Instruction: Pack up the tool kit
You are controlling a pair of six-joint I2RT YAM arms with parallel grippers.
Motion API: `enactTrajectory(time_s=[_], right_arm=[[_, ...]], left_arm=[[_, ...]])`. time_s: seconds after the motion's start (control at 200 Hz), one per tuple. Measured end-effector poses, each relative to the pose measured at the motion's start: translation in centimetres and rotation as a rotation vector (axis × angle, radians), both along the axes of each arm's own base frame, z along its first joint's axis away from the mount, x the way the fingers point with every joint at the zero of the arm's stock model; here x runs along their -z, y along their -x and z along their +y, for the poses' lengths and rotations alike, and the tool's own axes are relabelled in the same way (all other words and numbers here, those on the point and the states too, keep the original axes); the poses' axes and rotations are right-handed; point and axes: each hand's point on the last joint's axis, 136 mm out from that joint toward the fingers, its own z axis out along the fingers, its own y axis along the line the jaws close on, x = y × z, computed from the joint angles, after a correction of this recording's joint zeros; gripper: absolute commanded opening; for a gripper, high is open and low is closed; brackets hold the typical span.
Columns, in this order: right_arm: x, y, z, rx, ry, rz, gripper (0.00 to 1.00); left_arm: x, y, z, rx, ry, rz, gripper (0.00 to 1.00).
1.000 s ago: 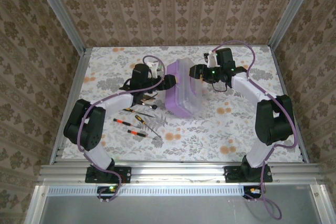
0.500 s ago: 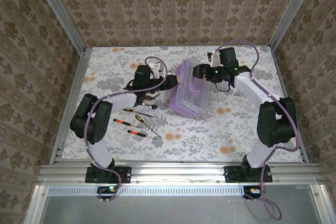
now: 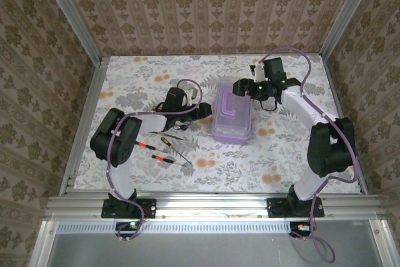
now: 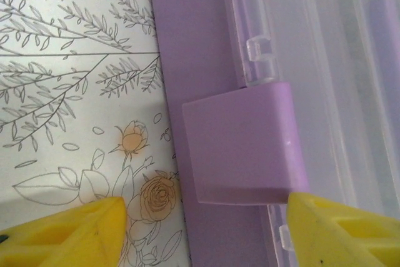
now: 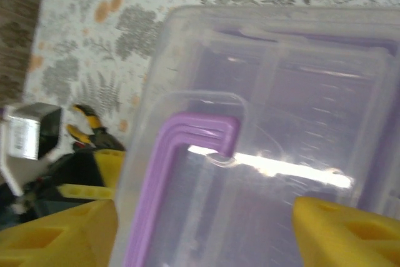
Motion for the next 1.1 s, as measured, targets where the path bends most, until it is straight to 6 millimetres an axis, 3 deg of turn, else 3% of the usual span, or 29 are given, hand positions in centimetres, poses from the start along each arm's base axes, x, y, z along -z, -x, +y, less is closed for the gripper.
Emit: enactTrajectory(time_s=[0.085,0.11,0.215,0.31,0.45,0.775,0.95,1.1], right_arm=[[-0.2,0.1,-0.5,0.001,0.059,-0.008,0.93],[-0.2,0.2,-0.8,0.007,0.08,-0.007,1.0],[0.3,0.7,-1.9,0.026,0.173,0.011,1.0],[1.0,1.3,-2.8,0.039,0.257,0.035,1.0],[1.5,2.1,-2.9,0.032,0.345,0.052,1.0],[1.1,1.6,-1.5,0.011,0.362,0.044,1.0],[3.2,1.4,-1.3,0.0,0.375,0.091,1.0],[3.4,1.4,-0.9,-0.006,0.357,0.097,1.0]], left_arm=[[-0.1,0.3,0.4,-0.006,-0.027,0.006,0.69],[-0.1,0.3,0.7,-0.009,-0.044,0.005,0.69],[-0.9,0.3,1.9,-0.025,-0.136,-0.019,0.72],[-2.8,-0.6,2.7,-0.04,-0.226,-0.09,0.75],[-4.9,-1.6,3.3,-0.048,-0.285,-0.171,0.77],[-2.0,-1.3,2.9,-0.011,-0.304,-0.123,0.82],[-0.9,-1.4,1.5,0.014,-0.233,-0.082,0.83],[-0.9,-1.7,-0.6,0.025,-0.076,-0.039,0.86]])
